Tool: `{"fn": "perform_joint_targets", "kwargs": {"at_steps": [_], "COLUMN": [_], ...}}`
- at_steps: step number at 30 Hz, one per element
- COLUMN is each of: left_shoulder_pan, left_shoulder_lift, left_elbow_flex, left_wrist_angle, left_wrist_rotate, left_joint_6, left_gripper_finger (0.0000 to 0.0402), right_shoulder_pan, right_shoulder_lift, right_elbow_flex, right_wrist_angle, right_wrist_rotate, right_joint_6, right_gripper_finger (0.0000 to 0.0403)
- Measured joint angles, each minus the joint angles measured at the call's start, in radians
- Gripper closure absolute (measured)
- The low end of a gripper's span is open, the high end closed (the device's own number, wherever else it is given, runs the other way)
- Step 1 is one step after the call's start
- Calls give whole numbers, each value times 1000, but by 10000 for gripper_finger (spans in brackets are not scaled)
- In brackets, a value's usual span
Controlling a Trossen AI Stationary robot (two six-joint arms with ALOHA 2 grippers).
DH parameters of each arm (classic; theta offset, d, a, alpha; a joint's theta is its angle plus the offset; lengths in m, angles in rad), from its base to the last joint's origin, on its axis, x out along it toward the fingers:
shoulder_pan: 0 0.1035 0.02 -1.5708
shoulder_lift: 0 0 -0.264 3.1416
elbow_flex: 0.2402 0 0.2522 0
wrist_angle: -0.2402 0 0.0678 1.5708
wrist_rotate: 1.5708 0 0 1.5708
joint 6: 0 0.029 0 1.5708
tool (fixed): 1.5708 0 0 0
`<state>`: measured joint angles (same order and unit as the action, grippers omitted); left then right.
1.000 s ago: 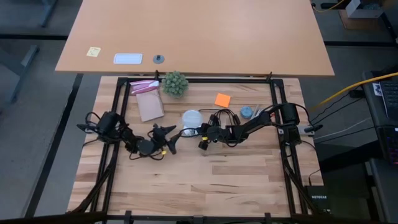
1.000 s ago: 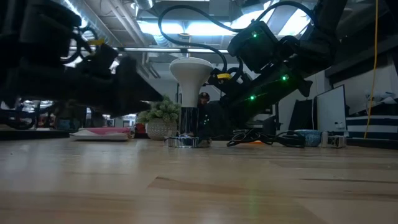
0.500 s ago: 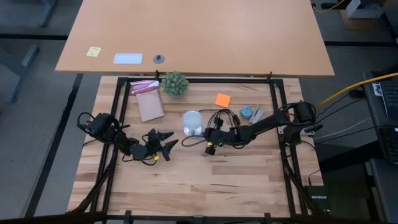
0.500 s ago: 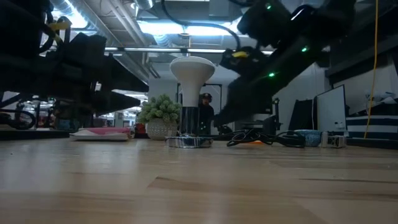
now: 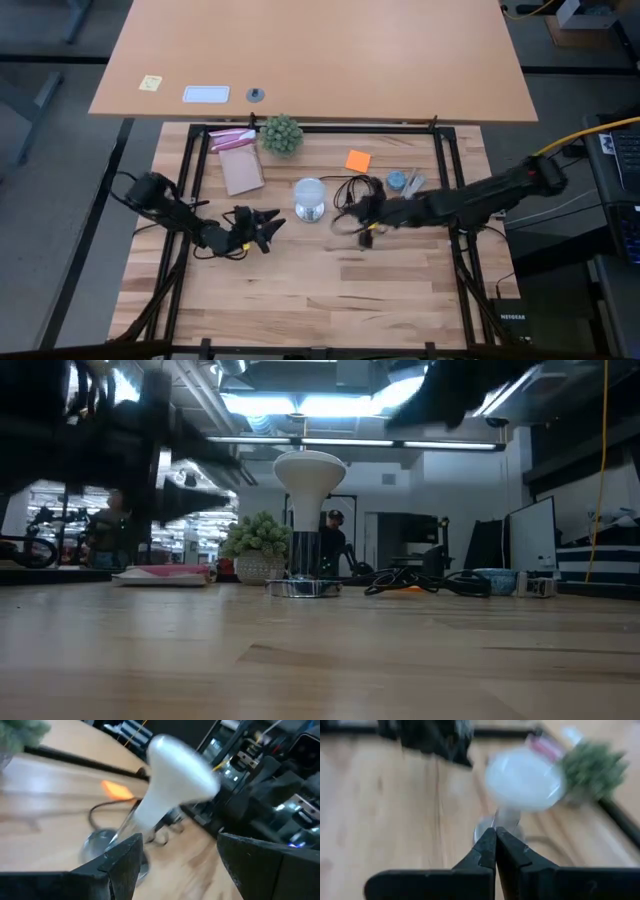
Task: Screw lightbulb
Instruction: Insert the white lightbulb into the silver lamp, then remove the white lightbulb from the silver lamp
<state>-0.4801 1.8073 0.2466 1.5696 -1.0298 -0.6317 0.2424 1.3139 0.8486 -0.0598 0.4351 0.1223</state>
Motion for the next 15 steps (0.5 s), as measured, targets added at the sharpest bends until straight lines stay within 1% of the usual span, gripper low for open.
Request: {"fn": "perform_joint_targets", "kwargs": {"at_steps": [4, 9, 11, 15], "left_shoulder_pan": [0, -1, -7, -11], "left_shoulder_lift": [-165, -406, -490, -609], "left_elbow_flex": [0, 1, 1, 1], "left_wrist_angle": [1, -1, -12, -25], "left_wrist_rotate": [8, 88, 112, 112], "left_joint_6": [108, 311, 409, 578], "left_gripper_finger": [155, 155, 155, 155], "right_shoulder_pan": [0, 0, 0, 0], "right_shoulder_lift": [-204, -423, -493, -601], "right_elbow_flex": [0, 1, 1, 2], "right_wrist_angle": [-3, -22, -29, -35], "right_wrist_rotate": [1, 0, 0, 0], "right_joint_6": [0, 0, 0, 0], "right_gripper_finger": [395, 395, 395, 395]}}
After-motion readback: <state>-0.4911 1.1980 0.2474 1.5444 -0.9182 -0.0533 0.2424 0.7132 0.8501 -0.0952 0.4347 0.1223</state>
